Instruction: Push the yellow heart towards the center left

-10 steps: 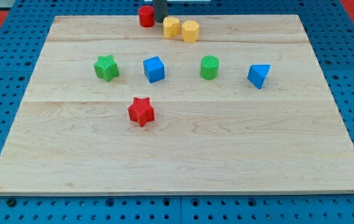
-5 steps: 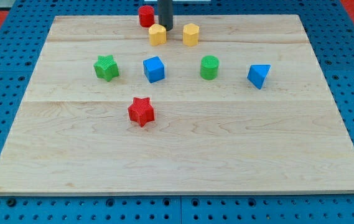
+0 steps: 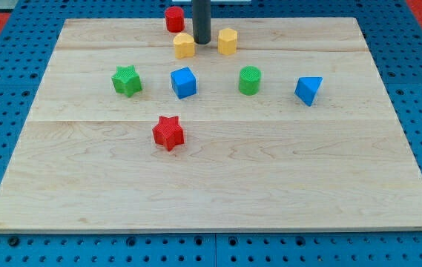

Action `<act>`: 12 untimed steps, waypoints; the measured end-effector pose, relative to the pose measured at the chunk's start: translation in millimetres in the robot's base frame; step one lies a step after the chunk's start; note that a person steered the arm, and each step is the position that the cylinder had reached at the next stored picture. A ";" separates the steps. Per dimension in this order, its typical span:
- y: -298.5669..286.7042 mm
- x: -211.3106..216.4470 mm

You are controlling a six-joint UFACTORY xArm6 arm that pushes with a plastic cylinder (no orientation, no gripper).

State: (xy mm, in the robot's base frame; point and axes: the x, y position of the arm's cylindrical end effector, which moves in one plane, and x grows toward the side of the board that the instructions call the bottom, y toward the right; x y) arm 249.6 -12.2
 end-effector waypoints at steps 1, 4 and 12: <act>-13.4 22.2; -150.5 -35.9; -183.7 75.0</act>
State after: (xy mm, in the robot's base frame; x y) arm 324.6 -195.9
